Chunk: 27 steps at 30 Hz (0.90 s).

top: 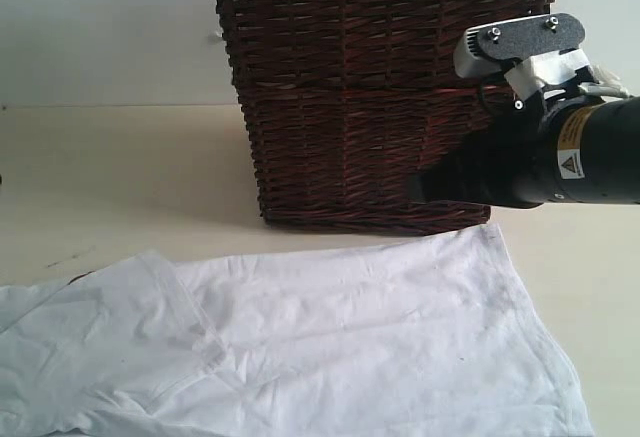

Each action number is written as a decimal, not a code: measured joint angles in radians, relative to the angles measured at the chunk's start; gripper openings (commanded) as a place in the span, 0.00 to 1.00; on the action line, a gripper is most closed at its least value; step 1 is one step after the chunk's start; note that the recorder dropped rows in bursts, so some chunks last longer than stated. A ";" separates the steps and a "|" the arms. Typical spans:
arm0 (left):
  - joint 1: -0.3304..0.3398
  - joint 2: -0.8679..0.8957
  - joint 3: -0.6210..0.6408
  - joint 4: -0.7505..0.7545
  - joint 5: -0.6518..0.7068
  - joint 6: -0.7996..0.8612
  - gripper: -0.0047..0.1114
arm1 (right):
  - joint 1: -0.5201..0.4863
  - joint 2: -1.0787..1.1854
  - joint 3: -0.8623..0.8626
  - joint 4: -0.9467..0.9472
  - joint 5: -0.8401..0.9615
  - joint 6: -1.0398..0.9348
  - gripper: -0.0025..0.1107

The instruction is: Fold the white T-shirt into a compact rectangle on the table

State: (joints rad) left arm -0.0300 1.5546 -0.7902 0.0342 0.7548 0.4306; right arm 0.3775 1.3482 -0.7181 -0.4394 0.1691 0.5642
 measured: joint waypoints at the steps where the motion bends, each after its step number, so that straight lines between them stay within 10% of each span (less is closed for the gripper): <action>1: 0.000 0.006 0.016 0.000 -0.028 0.003 0.35 | 0.000 0.000 0.000 0.000 0.000 0.000 0.02; 10: 0.000 0.088 0.063 -0.034 -0.083 0.071 0.04 | 0.000 0.000 0.000 0.002 0.000 0.000 0.02; 23: 0.000 0.097 0.063 -0.034 0.095 0.086 0.05 | 0.000 0.000 0.000 0.019 0.002 -0.015 0.02; 27: -0.018 0.049 0.063 -0.191 0.088 0.246 0.31 | 0.000 0.000 0.000 0.019 0.002 -0.015 0.02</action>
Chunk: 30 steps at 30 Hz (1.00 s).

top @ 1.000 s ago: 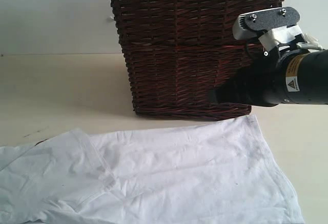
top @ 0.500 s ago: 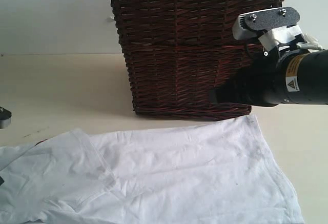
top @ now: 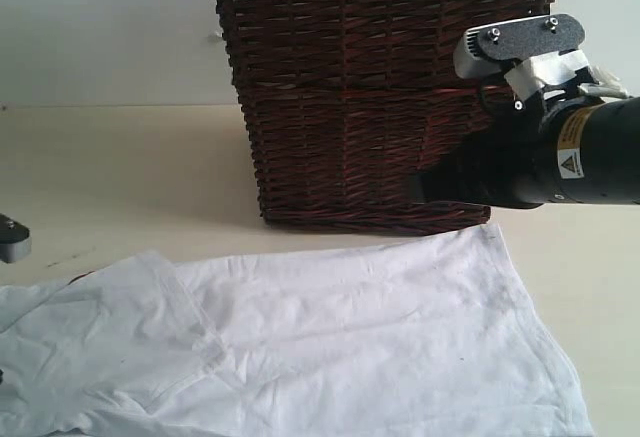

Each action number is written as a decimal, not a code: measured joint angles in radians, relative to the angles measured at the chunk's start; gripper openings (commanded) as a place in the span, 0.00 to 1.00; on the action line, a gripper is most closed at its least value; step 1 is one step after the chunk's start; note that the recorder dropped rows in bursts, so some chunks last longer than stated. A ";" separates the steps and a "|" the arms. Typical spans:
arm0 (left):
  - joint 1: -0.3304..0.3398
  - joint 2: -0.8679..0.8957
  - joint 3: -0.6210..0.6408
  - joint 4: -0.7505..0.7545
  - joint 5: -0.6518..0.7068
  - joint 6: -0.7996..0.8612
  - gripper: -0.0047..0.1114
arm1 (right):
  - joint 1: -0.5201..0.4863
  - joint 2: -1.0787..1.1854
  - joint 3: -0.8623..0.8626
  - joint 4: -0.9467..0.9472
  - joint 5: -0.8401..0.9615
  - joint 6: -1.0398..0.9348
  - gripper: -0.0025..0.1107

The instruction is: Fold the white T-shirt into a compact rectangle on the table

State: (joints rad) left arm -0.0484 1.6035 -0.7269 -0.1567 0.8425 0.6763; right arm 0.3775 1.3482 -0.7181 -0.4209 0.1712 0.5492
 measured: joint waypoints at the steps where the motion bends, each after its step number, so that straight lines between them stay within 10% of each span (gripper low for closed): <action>1: -0.017 -0.015 0.000 -0.044 0.013 0.078 0.39 | 0.000 0.000 0.000 0.002 0.000 0.000 0.02; 7: -0.225 -0.126 0.002 -0.205 0.120 0.237 0.43 | 0.000 0.000 0.000 0.004 0.000 -0.002 0.02; 17: -0.700 -0.144 0.024 0.011 0.181 -0.327 0.50 | 0.000 0.000 0.000 0.004 -0.001 -0.002 0.02; 26: -0.751 0.035 0.081 0.175 -0.003 -0.604 0.48 | 0.000 0.000 0.000 0.004 0.000 -0.002 0.02; 30: -0.753 0.083 0.081 0.268 -0.051 -0.734 0.32 | 0.000 0.000 0.000 0.004 0.002 -0.002 0.02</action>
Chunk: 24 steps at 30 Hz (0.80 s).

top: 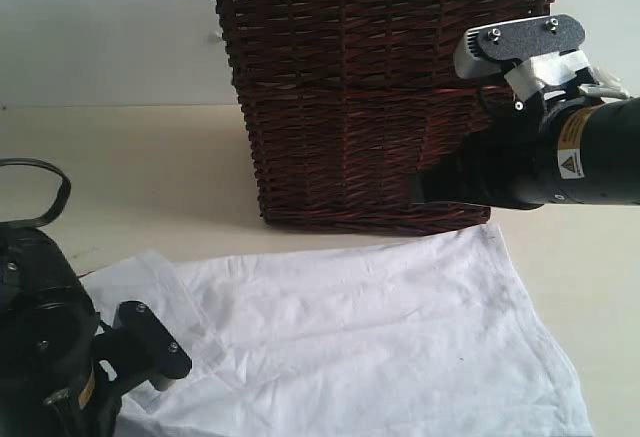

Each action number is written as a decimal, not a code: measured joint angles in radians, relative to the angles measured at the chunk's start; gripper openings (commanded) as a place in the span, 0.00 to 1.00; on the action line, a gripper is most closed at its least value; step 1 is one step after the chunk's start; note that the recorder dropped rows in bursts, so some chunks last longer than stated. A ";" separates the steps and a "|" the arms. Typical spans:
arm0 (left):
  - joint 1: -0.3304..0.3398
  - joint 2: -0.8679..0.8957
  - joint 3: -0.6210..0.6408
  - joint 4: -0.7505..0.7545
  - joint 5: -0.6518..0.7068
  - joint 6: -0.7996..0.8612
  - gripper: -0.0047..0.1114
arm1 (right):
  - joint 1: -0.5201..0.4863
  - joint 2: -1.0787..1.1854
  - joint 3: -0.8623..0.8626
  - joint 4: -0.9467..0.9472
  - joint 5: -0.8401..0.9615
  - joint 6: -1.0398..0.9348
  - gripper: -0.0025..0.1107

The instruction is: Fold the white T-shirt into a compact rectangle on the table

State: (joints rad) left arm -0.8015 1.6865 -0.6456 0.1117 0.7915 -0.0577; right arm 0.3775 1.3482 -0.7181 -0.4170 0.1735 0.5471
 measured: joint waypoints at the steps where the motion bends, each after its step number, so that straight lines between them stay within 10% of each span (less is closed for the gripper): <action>1: 0.000 0.003 -0.002 0.005 0.002 -0.022 0.25 | 0.000 0.000 0.000 0.000 0.001 0.000 0.02; 6: 0.000 0.014 -0.004 0.027 0.033 -0.044 0.04 | 0.000 0.000 0.000 0.002 0.001 0.000 0.02; 19: 0.000 -0.098 -0.063 -0.020 0.161 0.179 0.04 | 0.000 0.000 0.000 0.002 0.001 0.000 0.02; 24: 0.000 -0.114 -0.131 -0.020 0.104 0.207 0.23 | 0.000 0.000 0.000 0.002 0.001 0.000 0.02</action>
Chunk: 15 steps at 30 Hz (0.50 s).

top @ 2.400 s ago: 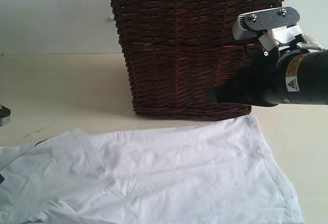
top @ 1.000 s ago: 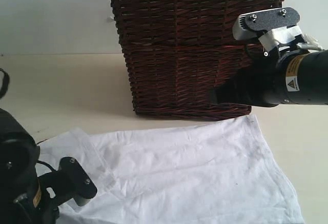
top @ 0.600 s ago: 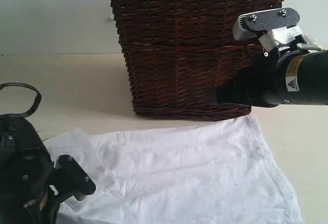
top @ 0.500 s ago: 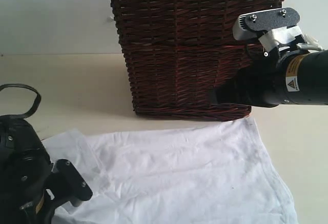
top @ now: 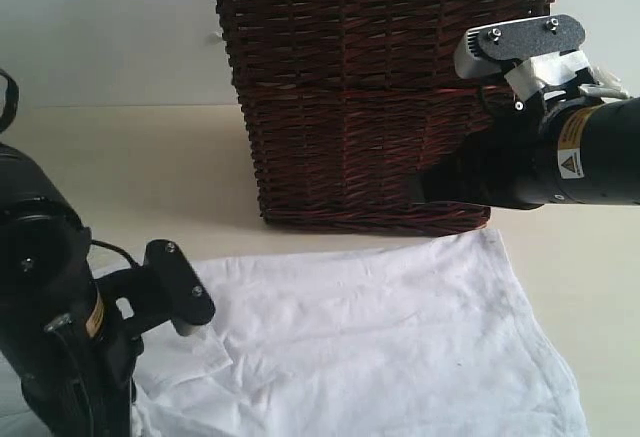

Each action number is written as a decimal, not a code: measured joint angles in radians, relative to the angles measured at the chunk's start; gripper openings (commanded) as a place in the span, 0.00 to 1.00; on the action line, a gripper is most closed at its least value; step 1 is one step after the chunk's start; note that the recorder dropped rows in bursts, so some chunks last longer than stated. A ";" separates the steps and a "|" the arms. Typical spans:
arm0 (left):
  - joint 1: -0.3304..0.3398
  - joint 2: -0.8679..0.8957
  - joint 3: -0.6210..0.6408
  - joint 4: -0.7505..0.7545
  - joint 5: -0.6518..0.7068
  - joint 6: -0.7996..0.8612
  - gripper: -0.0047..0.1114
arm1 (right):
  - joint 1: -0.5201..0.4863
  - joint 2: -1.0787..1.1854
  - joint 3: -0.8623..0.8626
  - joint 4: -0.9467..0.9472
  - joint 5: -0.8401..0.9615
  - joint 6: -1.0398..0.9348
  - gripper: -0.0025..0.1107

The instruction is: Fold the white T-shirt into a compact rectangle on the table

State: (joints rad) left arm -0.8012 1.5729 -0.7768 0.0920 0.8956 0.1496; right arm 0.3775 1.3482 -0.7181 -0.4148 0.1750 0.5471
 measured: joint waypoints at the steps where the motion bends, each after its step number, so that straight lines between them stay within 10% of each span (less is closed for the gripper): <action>1: 0.000 0.000 -0.007 0.000 -0.007 0.001 0.29 | 0.000 0.000 0.000 0.000 0.000 0.000 0.02; 6: 0.000 0.000 -0.020 0.004 -0.030 0.002 0.50 | 0.000 0.000 0.000 0.000 0.000 0.000 0.02; 15: -0.067 -0.002 0.031 -0.092 0.161 -0.039 0.50 | 0.000 0.000 0.000 0.000 -0.004 -0.002 0.02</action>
State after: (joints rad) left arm -0.8681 1.5711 -0.7454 0.0000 1.0570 0.1108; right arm 0.3775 1.3482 -0.7181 -0.4148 0.1711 0.5453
